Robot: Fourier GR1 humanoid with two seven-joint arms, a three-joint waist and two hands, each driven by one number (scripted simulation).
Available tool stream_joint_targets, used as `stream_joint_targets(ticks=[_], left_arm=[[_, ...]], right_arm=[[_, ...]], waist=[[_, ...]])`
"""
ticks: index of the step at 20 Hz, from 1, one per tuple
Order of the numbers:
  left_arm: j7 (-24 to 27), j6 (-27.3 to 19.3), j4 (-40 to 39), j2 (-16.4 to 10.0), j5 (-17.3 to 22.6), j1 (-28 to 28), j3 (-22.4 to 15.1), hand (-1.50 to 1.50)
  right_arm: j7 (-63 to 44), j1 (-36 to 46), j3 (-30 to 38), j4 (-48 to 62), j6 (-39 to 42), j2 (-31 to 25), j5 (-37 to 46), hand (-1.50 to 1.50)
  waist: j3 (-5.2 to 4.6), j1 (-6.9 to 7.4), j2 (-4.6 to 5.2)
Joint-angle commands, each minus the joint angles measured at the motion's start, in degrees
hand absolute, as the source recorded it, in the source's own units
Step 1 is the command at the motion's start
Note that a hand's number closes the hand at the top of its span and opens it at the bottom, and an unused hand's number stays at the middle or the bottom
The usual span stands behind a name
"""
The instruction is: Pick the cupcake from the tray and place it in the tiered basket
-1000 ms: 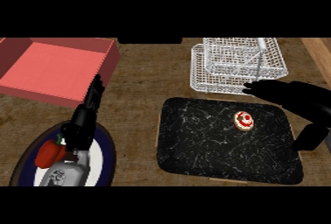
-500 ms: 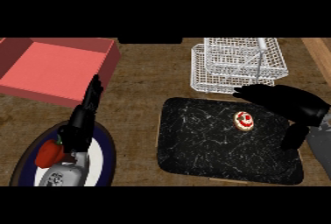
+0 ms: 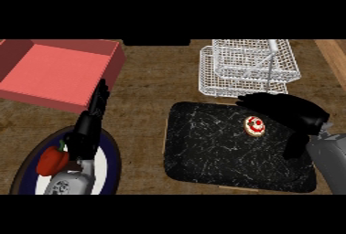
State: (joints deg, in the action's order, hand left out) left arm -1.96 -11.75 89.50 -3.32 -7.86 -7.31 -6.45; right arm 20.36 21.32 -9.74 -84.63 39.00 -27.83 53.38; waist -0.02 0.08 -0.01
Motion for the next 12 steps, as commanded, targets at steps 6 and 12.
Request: stream_joint_targets(ticks=[6,12], left_arm=[[1.9,0.2,0.87,1.71,-1.88,3.73,-1.3,0.0],[1.19,4.72,-0.37,-2.47,2.19,-0.82,4.96,0.0]], right_arm=[[2.68,-1.48,2.75,-1.05,2.62,0.93,0.82,-1.5],[4.03,1.17,2.31,7.31,-1.87,4.33,2.4,-1.5]], waist=[[0.01,-0.05,-0.04],[0.01,0.18,0.06]])
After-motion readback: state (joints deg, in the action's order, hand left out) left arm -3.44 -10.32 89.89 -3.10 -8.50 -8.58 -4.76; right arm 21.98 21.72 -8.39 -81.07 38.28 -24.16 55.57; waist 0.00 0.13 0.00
